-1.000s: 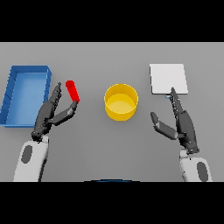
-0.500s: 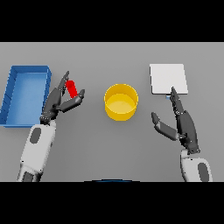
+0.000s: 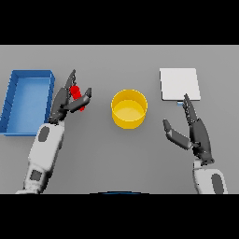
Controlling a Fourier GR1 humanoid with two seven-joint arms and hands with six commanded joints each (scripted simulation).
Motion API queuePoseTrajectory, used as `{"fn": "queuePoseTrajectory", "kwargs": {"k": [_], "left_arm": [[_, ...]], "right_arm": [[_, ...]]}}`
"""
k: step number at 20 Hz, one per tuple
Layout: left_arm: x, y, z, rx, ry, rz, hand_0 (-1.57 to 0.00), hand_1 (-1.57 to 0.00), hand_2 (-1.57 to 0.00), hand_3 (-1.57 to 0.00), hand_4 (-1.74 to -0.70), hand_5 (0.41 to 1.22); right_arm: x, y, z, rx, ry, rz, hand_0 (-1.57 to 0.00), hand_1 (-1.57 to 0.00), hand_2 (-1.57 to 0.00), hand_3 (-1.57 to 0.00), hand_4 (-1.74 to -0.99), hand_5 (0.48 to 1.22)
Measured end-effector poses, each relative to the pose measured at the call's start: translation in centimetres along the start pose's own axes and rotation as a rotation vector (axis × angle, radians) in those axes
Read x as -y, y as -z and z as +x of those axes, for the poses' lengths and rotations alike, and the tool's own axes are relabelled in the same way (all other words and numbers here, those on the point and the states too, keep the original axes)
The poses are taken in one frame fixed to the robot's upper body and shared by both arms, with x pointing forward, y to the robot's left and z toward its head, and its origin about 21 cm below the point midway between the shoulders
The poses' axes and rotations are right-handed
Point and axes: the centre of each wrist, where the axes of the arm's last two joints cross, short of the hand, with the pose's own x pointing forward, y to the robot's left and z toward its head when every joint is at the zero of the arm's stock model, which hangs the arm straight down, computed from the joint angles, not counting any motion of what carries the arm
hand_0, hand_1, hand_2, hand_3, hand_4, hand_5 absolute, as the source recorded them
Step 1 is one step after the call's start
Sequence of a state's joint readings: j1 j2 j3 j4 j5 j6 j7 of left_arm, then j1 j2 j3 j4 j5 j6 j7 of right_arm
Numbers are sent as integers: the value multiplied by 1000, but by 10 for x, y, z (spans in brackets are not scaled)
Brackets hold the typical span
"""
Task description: Pick up the red beaker and tilt it to pour out 1 green nut into yellow bowl. Pick up the yellow bowl and place it on the metallic measuring scale.
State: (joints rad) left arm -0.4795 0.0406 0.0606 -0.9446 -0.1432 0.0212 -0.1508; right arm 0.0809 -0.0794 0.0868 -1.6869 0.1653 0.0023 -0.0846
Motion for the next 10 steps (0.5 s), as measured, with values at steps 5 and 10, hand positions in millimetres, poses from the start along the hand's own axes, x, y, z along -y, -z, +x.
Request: {"fn": "queuePoseTrajectory", "kwargs": {"k": [5, 10], "left_arm": [[11, 7, -7, 10, -49, 46, -551, -588, -662, -728, -1471, 943], [19, 12, -3, 18, 58, 57, -1237, -1248, -1273, -1154, -1636, 1130]], "right_arm": [[0, 1, 6, 14, -8, -6, 1, 1, 1, 1, -1237, 648], [4, -4, 4, 16, -12, -6, 1, 1, 1, 1, -1242, 650]]}}
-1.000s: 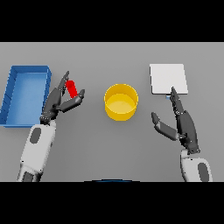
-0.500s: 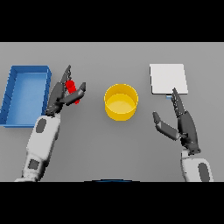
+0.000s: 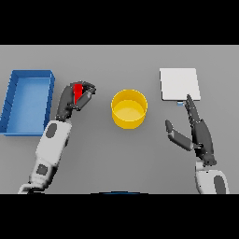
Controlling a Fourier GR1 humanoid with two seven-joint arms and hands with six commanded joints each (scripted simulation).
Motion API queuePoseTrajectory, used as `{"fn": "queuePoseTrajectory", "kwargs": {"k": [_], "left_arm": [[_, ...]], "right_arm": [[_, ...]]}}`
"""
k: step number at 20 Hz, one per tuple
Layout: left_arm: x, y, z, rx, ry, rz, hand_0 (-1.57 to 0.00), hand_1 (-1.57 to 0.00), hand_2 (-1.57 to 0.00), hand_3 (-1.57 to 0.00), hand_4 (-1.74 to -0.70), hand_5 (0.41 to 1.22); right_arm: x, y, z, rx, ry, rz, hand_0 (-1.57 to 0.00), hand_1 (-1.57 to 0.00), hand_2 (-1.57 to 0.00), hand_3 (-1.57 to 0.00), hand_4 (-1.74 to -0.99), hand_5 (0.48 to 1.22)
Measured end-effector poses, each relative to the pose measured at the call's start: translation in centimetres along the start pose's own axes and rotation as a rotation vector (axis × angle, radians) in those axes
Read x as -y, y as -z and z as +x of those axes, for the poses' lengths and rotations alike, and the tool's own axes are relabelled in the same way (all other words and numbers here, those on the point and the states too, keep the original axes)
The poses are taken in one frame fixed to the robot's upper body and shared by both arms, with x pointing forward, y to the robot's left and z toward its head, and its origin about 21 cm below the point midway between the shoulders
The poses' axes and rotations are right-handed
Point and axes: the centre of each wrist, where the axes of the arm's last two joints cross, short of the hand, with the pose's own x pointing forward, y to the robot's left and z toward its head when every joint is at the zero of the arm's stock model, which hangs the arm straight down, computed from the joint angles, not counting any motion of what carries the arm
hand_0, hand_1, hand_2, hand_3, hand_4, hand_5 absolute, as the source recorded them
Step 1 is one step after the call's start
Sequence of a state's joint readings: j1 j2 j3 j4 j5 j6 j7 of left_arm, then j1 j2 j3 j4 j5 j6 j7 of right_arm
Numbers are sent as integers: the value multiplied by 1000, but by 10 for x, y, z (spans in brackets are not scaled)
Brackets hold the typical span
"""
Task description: Pick up the red beaker and tilt it to pour out 1 green nut into yellow bowl. Pick up the yellow bowl and place it on the metallic measuring scale.
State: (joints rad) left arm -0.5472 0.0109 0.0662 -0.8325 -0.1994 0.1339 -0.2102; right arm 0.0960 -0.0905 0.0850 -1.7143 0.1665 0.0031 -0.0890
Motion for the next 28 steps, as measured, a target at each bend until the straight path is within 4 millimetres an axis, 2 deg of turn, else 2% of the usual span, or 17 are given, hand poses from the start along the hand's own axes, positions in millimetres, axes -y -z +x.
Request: {"fn": "queuePoseTrajectory", "kwargs": {"k": [1, 3, 7, 12, 13, 21, 23, 25, 28], "left_arm": [[4, -1, 1, -3, -11, -7, -1304, -1313, -1333, -1237, -1597, 1148], [5, -2, -3, -1, -16, -15, -1400, -1406, -1419, -1357, -1542, 1174], [-1, -2, 6, 60, -119, -20, -1501, -1503, -1509, -1484, -1660, 1150], [-15, 5, 33, 108, -176, -30, -1548, -1549, -1551, -1542, -1714, 1132], [-18, 7, 40, 132, -161, -48, -1553, -1553, -1555, -1548, -1720, 1131], [-19, 16, 62, 156, 28, -112, -1562, -1562, -1563, -1559, -1730, 1134], [-25, 20, 73, 165, 141, -142, -1565, -1565, -1566, -1563, -1734, 1124], [-21, 22, 85, 158, 299, -185, -1567, -1567, -1568, -1566, -1737, 1120], [-9, 26, 100, 157, 511, -259, -1569, -1569, -1569, -1569, -1739, 1129]], "right_arm": [[-1, 1, 4, 20, 12, 0, 1, 1, 1, 1, -1250, 647], [-6, 2, 1, -6, 29, 10, 1, 1, 1, 1, -1255, 644], [-3, 0, -2, 1, 13, 10, 1, 1, 1, 1, -1246, 644], [-6, 0, -1, 12, -1, 6, 1, 1, 1, 1, -1227, 647], [-2, -1, 0, 22, -6, 4, 1, 1, 1, 1, -1226, 650], [-2, 2, 1, 53, -43, 4, 1, 1, 1, 1, -1210, 664], [-5, -1, -1, 32, -43, 4, 1, 1, 1, 1, -1199, 658], [-2, -2, -4, 13, -44, 5, 1, 1, 1, 1, -1190, 658], [-3, 3, 5, 29, -49, 13, 1, 1, 1, 1, -1178, 663]]}}
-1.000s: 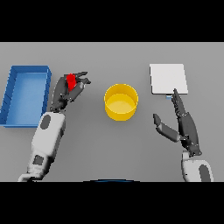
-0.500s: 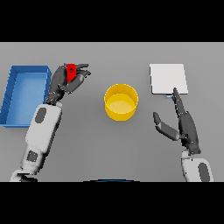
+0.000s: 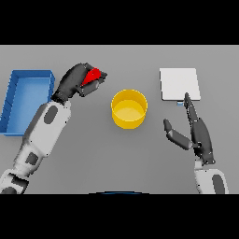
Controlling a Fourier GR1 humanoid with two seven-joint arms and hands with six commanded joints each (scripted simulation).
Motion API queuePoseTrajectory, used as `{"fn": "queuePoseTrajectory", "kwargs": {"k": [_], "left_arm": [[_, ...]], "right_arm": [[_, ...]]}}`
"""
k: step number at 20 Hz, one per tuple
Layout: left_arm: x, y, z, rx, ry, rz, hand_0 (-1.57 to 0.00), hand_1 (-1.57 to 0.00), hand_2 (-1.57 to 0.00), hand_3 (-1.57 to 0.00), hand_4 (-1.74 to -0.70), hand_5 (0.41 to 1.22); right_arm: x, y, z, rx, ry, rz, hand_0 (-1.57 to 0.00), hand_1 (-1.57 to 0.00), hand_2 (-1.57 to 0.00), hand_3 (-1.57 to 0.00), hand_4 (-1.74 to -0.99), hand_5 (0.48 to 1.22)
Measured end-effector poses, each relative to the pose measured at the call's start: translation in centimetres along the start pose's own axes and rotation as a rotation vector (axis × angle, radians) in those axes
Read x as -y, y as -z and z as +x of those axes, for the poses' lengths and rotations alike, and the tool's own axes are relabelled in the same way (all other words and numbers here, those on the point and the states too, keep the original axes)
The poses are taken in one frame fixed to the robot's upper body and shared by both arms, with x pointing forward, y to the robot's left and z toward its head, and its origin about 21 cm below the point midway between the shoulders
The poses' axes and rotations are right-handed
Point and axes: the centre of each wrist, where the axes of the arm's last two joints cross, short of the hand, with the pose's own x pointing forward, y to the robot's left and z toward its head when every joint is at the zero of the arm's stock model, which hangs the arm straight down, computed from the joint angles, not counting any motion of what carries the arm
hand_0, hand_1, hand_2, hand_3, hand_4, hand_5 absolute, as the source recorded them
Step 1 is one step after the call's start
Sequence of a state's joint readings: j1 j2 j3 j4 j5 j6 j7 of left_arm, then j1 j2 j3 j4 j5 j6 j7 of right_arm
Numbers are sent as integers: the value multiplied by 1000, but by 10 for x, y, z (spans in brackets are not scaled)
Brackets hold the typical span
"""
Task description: Pick up the red beaker and tilt it to pour out 1 green nut into yellow bowl. Pick up the yellow bowl and place it on the metallic measuring scale.
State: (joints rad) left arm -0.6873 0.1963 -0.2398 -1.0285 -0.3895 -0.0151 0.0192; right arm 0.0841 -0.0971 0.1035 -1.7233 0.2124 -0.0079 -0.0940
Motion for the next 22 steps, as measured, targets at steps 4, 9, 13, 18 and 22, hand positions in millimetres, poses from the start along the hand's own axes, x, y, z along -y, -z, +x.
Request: {"fn": "queuePoseTrajectory", "kwargs": {"k": [4, 9, 13, 18, 22], "left_arm": [[-1, 10, 25, 23, 257, -89, -1570, -1570, -1570, -1570, -1740, 1162], [12, 21, 51, 34, 609, -218, -1571, -1571, -1571, -1571, -1689, 1202], [12, 34, 65, 56, 862, -319, -1571, -1571, -1571, -1362, -1714, 1213], [18, 46, 84, 123, 1095, -442, -1571, -1571, -1571, -1394, -1723, 1218], [27, 51, 94, 198, 1244, -492, -1571, -1571, -1571, -1499, -1730, 1220]], "right_arm": [[1, -3, -3, -13, 14, 16, 1, 1, 1, 1, -1181, 669], [-1, -2, -2, -16, 23, -2, 1, 1, 1, 1, -1191, 675], [-6, -4, -2, -32, 57, -5, 1, 1, 1, 1, -1196, 666], [-3, -5, -8, -60, 100, -17, 1, 1, 1, 1, -1220, 624], [-4, -5, -8, -34, 59, -26, 1, 1, 1, 1, -1213, 591]]}}
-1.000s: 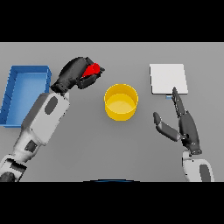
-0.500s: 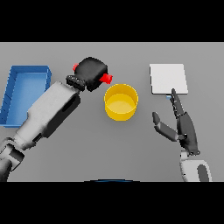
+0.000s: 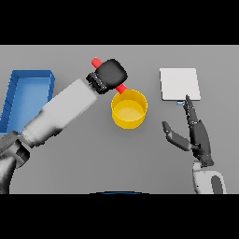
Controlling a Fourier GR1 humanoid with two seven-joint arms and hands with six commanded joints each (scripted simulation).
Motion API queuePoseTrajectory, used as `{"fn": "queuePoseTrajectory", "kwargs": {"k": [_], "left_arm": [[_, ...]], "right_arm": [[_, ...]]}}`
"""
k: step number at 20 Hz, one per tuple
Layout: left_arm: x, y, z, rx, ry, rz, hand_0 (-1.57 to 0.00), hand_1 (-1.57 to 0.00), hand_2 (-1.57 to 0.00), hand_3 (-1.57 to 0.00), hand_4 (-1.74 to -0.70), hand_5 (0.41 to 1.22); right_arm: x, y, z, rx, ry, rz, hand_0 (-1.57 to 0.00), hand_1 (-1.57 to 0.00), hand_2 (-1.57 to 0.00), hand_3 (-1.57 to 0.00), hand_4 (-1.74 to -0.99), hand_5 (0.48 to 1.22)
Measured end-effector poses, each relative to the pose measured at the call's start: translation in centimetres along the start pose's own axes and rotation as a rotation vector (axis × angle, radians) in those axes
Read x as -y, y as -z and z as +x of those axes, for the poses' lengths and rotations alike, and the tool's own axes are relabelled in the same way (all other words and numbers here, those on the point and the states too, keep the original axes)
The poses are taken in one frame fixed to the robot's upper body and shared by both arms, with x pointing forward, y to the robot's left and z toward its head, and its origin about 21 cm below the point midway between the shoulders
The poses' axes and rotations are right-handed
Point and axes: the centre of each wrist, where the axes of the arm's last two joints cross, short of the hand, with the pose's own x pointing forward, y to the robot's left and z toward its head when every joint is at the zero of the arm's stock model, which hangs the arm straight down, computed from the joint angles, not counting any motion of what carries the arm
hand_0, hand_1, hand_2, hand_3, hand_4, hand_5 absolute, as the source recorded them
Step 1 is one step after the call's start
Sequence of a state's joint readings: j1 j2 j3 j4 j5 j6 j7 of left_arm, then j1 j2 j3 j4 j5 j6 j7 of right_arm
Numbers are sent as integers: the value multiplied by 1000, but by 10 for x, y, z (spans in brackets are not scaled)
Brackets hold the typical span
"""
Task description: Pick up the red beaker and tilt it to pour out 1 green nut into yellow bowl. Pick up the yellow bowl and place it on the metallic measuring scale.
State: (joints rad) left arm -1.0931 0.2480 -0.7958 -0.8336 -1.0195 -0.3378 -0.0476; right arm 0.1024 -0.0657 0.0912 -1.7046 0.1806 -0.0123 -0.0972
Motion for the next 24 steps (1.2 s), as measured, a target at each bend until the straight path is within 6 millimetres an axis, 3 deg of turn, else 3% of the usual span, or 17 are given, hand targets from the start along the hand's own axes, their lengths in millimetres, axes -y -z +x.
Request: {"fn": "queuePoseTrajectory", "kwargs": {"k": [9, 13, 18, 21, 24], "left_arm": [[-19, 9, 11, 66, 386, -72, -1571, -1571, -1571, -1561, -1737, 1221], [-15, 10, 15, 95, 534, -79, -1571, -1571, -1571, -1567, -1733, 1221], [-31, 16, 24, 81, 695, -59, -1571, -1571, -1571, -1570, -1733, 1221], [-60, 14, 19, 82, 797, -44, -1571, -1571, -1571, -1570, -1731, 1221], [-107, 5, -7, 6, 865, -18, -1571, -1571, -1571, -1571, -1727, 1221]], "right_arm": [[-3, 1, 2, 14, 10, -18, 1, 1, 1, 1, -1135, 567], [-4, 2, 3, 24, -8, -15, 1, 1, 1, 1, -1136, 578], [-4, 1, 1, 33, -4, -20, 1, 1, 1, 1, -1128, 575], [-5, -1, 3, 23, -1, -30, 1, 1, 1, 1, -1137, 568], [-6, 0, 3, 28, -11, -24, 1, 1, 1, 1, -1133, 557]]}}
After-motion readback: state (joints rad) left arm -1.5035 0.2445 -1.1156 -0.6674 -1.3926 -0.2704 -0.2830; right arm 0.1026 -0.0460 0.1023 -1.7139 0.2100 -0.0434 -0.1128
